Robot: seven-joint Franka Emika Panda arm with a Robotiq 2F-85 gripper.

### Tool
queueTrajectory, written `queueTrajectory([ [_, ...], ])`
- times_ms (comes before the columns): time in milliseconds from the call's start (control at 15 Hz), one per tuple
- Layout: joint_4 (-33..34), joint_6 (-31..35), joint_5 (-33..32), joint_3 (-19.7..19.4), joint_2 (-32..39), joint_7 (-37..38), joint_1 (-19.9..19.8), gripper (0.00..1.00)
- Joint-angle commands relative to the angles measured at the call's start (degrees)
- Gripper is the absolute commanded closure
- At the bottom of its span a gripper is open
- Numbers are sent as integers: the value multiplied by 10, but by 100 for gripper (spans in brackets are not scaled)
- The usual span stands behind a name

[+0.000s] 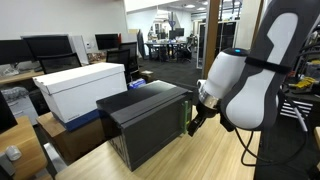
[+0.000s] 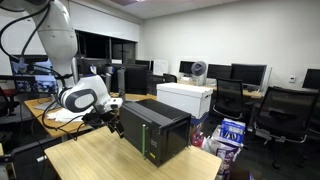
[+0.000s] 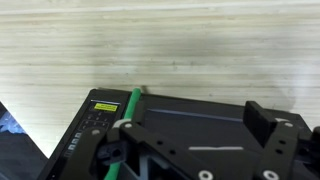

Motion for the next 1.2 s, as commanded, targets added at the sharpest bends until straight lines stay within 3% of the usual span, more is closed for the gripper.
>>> queueTrajectory([
  [0,-44,-30,25,17,-86,34,-14,0],
  [267,-49,-72,39,33,-143,72,-34,0],
  [600,-38,-140,43,5,-199,110,-15,0],
  [867,-33,-166,16,-28,-210,133,7,0],
  [933,-25,-146,32,-9,-194,110,-9,0],
  [1133,-24,-147,31,-11,-193,111,-8,0],
])
